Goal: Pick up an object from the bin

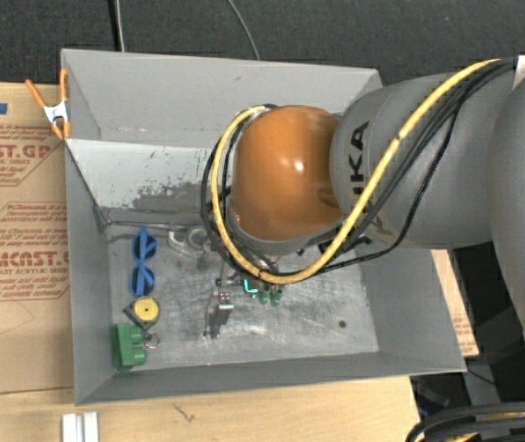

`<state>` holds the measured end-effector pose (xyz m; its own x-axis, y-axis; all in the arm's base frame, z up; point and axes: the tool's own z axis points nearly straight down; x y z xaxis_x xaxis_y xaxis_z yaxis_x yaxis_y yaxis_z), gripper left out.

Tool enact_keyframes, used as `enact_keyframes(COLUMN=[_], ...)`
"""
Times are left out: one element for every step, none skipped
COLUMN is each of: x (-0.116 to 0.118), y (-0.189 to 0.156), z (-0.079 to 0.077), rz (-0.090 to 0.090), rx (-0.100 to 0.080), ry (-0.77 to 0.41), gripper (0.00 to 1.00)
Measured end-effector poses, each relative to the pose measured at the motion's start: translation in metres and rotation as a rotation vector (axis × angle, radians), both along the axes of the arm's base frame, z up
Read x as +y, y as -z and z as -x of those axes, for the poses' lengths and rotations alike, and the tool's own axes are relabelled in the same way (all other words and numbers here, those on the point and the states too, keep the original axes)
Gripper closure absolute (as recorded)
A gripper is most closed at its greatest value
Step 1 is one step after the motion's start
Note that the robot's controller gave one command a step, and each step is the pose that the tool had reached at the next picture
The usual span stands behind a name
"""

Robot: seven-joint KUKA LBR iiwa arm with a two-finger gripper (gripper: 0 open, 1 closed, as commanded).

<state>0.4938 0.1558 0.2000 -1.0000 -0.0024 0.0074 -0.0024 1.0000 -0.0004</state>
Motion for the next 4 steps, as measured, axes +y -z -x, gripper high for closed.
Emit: enact_keyframes(x=[0.062,0.038,0.089,0.051], y=[0.128,0.099,0.09,0.126], z=[-0.072,-0.069,-0.068,-0.073], rz=[-0.001,-0.003,-0.006,-0.009], rx=[-0.015,-0.011,-0.011,-0.023], ry=[-0.333,-0.638,-0.979,-1.524], gripper=[0.0,0.0,0.0,0.0])
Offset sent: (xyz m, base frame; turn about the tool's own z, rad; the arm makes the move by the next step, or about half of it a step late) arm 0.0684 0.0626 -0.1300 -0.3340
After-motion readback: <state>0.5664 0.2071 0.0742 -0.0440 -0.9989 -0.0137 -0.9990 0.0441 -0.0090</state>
